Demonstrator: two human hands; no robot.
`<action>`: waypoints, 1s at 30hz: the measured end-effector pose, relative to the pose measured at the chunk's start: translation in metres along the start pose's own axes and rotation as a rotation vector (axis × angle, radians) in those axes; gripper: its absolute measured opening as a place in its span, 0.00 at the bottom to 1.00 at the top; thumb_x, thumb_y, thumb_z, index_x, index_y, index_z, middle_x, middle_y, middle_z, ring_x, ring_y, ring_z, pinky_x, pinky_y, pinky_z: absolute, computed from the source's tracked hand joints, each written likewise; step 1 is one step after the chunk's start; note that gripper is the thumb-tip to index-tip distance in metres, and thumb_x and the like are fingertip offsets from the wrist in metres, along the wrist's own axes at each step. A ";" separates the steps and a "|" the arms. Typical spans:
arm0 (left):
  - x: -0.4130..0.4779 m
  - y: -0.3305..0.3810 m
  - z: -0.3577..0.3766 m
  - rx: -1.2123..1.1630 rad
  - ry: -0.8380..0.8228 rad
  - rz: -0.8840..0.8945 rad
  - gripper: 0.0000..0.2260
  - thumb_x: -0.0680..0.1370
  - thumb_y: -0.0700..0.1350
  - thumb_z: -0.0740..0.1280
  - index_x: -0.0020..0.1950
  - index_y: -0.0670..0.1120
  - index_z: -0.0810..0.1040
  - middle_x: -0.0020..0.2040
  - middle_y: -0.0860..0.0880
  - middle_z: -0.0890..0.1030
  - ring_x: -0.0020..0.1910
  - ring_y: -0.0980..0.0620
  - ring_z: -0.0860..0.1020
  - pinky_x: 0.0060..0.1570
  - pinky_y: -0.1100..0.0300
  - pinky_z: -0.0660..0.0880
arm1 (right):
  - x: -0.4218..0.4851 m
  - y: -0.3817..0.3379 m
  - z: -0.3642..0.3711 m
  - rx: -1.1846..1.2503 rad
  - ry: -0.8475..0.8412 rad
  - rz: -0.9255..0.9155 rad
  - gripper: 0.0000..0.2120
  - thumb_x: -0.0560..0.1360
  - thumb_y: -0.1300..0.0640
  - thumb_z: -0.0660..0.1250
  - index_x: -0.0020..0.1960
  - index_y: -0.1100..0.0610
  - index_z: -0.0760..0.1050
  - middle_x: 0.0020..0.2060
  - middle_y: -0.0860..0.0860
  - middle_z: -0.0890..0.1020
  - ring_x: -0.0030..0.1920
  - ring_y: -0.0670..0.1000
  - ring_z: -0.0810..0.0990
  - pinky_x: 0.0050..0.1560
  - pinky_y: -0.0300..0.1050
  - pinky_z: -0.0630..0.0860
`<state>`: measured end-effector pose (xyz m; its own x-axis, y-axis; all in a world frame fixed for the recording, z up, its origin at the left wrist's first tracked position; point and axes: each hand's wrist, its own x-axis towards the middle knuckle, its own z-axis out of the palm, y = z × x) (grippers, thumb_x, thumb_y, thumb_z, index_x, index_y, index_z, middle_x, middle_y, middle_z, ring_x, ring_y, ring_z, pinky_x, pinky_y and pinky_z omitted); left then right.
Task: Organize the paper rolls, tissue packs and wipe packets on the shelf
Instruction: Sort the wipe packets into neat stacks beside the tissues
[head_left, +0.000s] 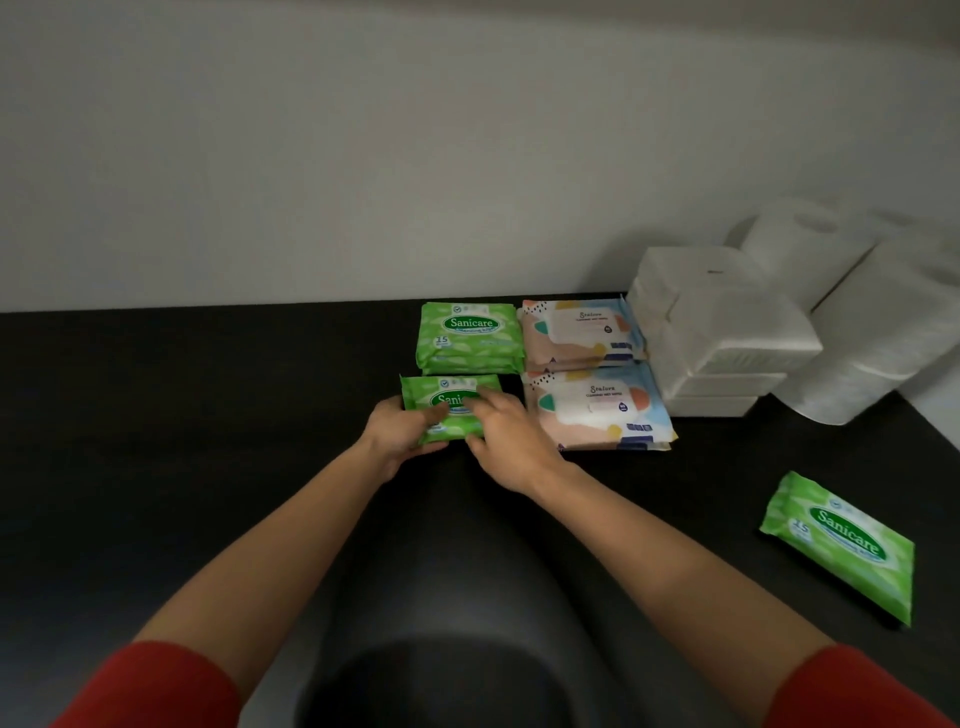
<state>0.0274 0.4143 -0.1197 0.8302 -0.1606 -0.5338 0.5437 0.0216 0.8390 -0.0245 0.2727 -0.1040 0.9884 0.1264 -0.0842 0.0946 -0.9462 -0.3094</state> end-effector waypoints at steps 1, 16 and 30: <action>0.002 0.000 0.002 0.035 0.003 0.006 0.12 0.76 0.39 0.69 0.59 0.42 0.76 0.54 0.43 0.81 0.47 0.50 0.81 0.40 0.58 0.79 | 0.001 0.001 0.002 0.007 -0.007 0.003 0.24 0.80 0.57 0.59 0.75 0.57 0.60 0.76 0.54 0.58 0.75 0.54 0.54 0.73 0.51 0.53; 0.015 0.011 0.004 0.810 0.222 0.229 0.22 0.71 0.56 0.73 0.59 0.45 0.79 0.53 0.47 0.82 0.48 0.50 0.81 0.45 0.58 0.76 | 0.008 0.012 0.013 -0.143 0.139 0.012 0.23 0.78 0.57 0.61 0.72 0.56 0.65 0.69 0.55 0.69 0.69 0.55 0.65 0.72 0.49 0.56; 0.018 0.011 0.003 0.785 0.238 0.181 0.28 0.69 0.56 0.74 0.64 0.44 0.73 0.57 0.46 0.80 0.50 0.50 0.79 0.46 0.57 0.75 | 0.007 0.012 0.010 -0.181 0.100 0.001 0.23 0.77 0.57 0.61 0.71 0.57 0.64 0.69 0.56 0.68 0.69 0.56 0.65 0.72 0.50 0.56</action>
<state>0.0479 0.4088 -0.1195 0.9481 -0.0062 -0.3178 0.2291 -0.6799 0.6966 -0.0176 0.2655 -0.1176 0.9946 0.1032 0.0131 0.1040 -0.9856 -0.1332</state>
